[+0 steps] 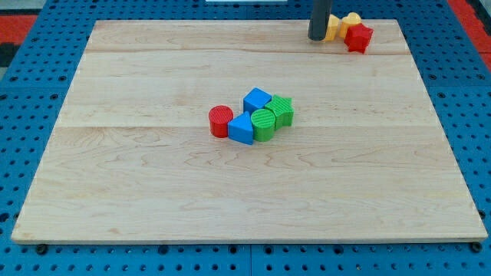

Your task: Slide the green star into the group of blocks

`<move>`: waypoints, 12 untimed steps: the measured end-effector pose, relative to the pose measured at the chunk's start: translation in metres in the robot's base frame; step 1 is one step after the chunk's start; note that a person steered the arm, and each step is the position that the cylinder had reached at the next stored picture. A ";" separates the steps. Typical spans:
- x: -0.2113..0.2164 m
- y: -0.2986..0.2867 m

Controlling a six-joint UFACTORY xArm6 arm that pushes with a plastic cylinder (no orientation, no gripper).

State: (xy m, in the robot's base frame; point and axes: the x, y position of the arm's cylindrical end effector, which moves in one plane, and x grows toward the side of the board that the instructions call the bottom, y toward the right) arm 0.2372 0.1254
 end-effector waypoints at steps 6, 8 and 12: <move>0.210 -0.108; 0.193 -0.081; 0.145 -0.035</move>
State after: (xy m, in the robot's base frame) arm 0.3824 0.0907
